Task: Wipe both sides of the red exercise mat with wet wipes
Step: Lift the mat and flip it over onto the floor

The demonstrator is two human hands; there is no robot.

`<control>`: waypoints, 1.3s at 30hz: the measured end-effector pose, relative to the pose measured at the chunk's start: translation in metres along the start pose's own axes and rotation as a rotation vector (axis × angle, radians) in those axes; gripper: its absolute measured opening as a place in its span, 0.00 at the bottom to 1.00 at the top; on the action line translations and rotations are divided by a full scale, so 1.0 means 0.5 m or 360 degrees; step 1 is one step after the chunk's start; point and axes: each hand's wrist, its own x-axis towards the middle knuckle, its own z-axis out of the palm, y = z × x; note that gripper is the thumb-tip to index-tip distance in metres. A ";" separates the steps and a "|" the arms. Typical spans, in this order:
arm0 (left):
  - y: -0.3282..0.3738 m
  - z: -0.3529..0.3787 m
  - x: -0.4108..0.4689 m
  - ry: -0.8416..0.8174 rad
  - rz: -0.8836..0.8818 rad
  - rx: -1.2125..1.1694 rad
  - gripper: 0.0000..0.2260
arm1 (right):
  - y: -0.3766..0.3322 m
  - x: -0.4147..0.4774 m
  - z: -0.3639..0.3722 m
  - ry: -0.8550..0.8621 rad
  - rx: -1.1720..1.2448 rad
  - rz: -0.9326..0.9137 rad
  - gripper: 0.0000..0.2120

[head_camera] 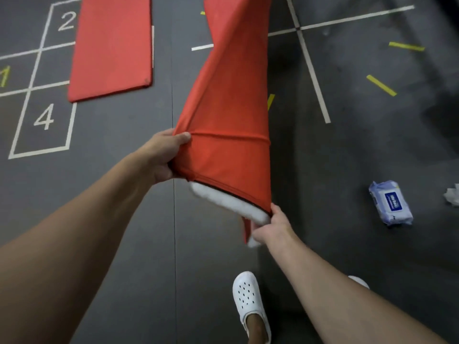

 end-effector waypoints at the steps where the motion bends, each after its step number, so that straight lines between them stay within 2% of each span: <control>1: -0.013 -0.004 -0.002 0.0100 -0.0002 0.0002 0.08 | -0.017 -0.012 -0.005 -0.0016 -0.0021 -0.0104 0.13; 3: -0.052 -0.008 0.001 0.0276 -0.0028 -0.0008 0.07 | -0.056 -0.034 -0.005 -0.0065 -0.0098 -0.0322 0.18; 6: -0.118 0.016 0.007 0.0395 -0.0092 -0.0038 0.07 | -0.132 -0.076 -0.010 -0.0030 -0.0226 -0.0717 0.28; 9: -0.177 0.077 0.009 0.0496 -0.0201 -0.0078 0.12 | -0.199 -0.109 -0.010 0.0054 -0.0381 -0.1203 0.39; 11: -0.208 0.122 0.003 0.0560 -0.0277 -0.0180 0.15 | -0.235 -0.126 -0.006 0.0061 -0.0472 -0.1338 0.40; 16: -0.262 0.176 -0.020 0.0609 -0.0325 -0.0386 0.13 | -0.299 -0.127 0.004 -0.0051 -0.0598 -0.1315 0.38; 19: -0.277 0.180 -0.033 0.0667 -0.0215 -0.0308 0.24 | -0.307 -0.115 0.006 -0.0019 -0.0666 -0.1305 0.38; 23: -0.281 0.195 -0.029 0.0591 -0.0121 -0.0288 0.25 | -0.326 -0.086 0.001 0.0071 -0.0715 -0.1310 0.38; 28: -0.295 0.222 -0.006 0.0530 -0.0191 -0.0276 0.24 | -0.355 -0.051 -0.006 0.0200 -0.0735 -0.1324 0.37; 34: -0.343 0.227 0.007 0.0546 -0.0320 -0.0074 0.29 | -0.346 0.001 -0.056 0.0405 -0.0835 -0.1274 0.38; 37: -0.347 0.240 0.011 0.0582 -0.0311 0.0147 0.30 | -0.351 0.005 -0.057 0.0520 -0.0927 -0.1091 0.34; 39: -0.342 0.255 0.015 0.0570 -0.0333 0.0397 0.32 | -0.353 0.004 -0.067 0.0422 -0.1052 -0.0802 0.24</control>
